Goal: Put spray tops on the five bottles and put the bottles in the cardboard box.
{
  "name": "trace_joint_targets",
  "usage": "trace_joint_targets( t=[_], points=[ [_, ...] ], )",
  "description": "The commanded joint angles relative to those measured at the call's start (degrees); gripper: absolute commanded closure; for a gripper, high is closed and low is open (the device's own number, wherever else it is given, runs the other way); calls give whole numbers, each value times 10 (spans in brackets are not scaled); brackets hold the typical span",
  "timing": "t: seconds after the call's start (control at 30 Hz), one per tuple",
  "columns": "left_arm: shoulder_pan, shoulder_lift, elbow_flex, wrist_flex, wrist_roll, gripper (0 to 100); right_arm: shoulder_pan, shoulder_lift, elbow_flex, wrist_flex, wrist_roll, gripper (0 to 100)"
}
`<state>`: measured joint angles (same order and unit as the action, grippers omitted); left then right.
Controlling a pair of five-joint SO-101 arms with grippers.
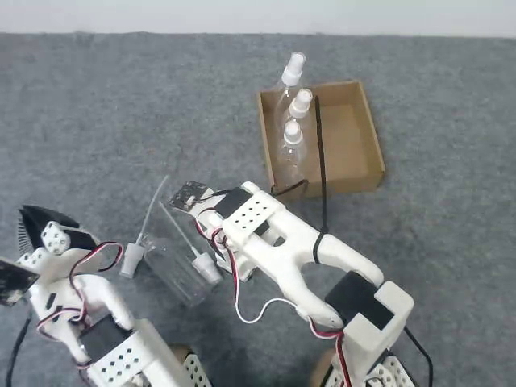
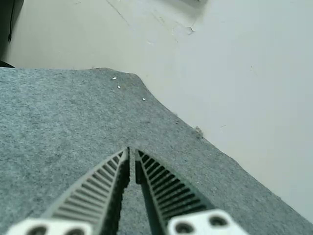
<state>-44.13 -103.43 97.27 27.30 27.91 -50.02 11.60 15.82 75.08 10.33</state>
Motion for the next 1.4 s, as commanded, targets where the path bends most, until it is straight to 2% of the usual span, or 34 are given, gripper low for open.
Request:
trace_joint_targets(
  t=[0.0,0.33,0.53,0.7,0.9,1.0,1.1,1.23,1.37],
  points=[
    [3,-8,-7,-3,-8,987,10,-48,-7,0,-5,872],
    [3,-9,-7,-4,-8,987,11,-121,-3,51,-2,873],
    [3,-10,-7,-4,-10,987,20,-165,28,34,-1,873],
    [3,-11,-7,-3,-70,987,20,-225,62,34,-1,873],
    [4,-11,-7,0,-76,983,20,-317,102,31,-1,873],
    [4,-11,-17,40,-102,918,20,-351,118,29,-1,873],
    [4,-11,-55,134,-138,847,20,-372,127,28,-1,873],
    [20,-11,-111,247,-149,836,22,-379,142,3,-1,873],
    [76,-10,-116,273,-214,836,42,-378,149,-20,-1,873]
  ],
)
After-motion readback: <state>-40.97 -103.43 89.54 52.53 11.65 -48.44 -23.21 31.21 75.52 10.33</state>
